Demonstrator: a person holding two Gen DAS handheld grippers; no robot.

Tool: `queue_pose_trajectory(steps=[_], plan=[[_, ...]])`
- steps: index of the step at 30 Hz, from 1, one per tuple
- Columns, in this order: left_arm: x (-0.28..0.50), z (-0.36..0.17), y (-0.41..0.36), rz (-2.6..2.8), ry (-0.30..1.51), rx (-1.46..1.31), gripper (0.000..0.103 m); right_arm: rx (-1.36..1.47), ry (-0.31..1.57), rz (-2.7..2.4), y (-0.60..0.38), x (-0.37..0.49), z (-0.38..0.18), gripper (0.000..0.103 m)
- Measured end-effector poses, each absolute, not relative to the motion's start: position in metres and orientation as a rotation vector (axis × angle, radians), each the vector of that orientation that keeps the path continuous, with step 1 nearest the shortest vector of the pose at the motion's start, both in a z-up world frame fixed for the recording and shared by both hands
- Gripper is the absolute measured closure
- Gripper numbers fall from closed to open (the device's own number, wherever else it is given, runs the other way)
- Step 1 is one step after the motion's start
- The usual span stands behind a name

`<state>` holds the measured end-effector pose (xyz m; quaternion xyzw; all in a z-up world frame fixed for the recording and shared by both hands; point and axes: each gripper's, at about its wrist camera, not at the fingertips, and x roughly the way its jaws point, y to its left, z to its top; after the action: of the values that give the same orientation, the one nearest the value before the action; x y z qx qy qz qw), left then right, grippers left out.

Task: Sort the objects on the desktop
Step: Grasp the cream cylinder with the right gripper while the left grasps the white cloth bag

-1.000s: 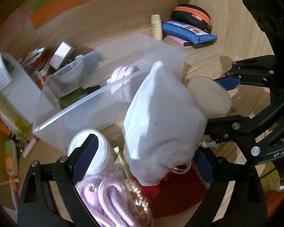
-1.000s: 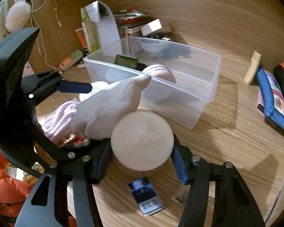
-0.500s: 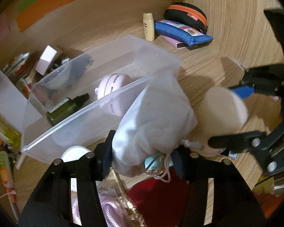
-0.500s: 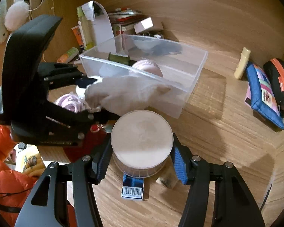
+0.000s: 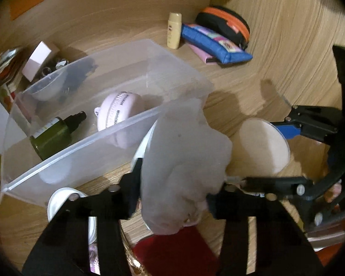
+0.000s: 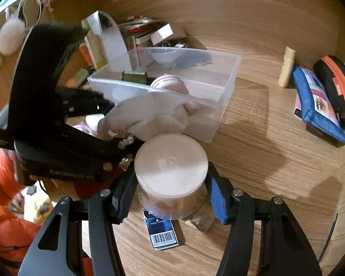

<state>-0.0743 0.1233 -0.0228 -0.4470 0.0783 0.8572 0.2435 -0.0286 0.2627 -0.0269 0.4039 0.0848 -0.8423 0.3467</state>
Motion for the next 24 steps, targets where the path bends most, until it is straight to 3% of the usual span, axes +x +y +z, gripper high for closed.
queue_pose_trajectory(steps=[6,24], plan=[[-0.059,0.002,0.105,2.362,0.140,-1.138,0.075,0.997,0.187,-2.237,0.273,-0.030,-0.009,0.049],[-0.041,0.071,0.030,2.564,-0.011,-0.896,0.076,0.850,0.141,-2.333,0.267,-0.039,0.047,0.049]])
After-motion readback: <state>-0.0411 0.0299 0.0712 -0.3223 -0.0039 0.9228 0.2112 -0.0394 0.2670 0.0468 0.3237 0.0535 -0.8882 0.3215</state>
